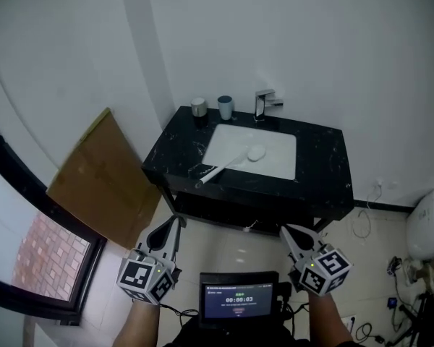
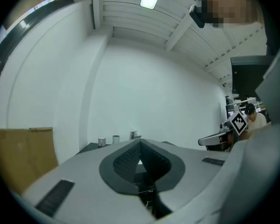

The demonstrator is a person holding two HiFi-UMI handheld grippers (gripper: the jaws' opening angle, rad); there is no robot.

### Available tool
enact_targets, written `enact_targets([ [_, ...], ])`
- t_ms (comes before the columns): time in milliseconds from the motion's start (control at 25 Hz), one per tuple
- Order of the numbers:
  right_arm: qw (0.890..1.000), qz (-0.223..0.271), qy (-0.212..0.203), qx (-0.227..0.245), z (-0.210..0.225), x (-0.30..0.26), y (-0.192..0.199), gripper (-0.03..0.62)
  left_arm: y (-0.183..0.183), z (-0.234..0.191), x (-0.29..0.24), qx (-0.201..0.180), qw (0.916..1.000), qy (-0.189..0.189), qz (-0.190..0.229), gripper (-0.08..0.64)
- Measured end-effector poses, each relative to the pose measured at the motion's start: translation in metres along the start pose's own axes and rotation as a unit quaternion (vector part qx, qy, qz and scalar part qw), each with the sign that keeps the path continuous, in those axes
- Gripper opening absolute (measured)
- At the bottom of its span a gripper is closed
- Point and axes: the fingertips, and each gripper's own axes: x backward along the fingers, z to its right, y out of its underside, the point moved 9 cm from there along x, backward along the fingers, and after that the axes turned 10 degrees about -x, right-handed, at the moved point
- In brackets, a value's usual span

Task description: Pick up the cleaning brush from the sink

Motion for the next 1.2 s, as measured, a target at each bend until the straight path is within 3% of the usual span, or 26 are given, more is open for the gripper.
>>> enact_targets([
  [360,0.999,-0.014,0.018,-0.024,-0.041,-0.107,0.010,0.012,0.019,-0.108,-0.027,0.004,0.9999,0.013,0.003,0.002],
  [680,0.998,0.014,0.052,-0.041,-0.001,-0.170,-0.020,0.012,0.010,-0.139,-0.077,-0.011,0.9997,0.020,0.011,0.003],
  [880,0.998,0.000,0.056,-0.029,0.000,-0.213,-0.032,0.012,0.013,-0.183,-0.109,-0.012,0.9997,0.020,0.004,0.002],
  [1200,0.994,-0.018,0.107,-0.001,-0.017,-0.283,-0.022,0.012,0.031,-0.283,-0.156,-0.033,0.9948,0.095,0.016,0.002],
])
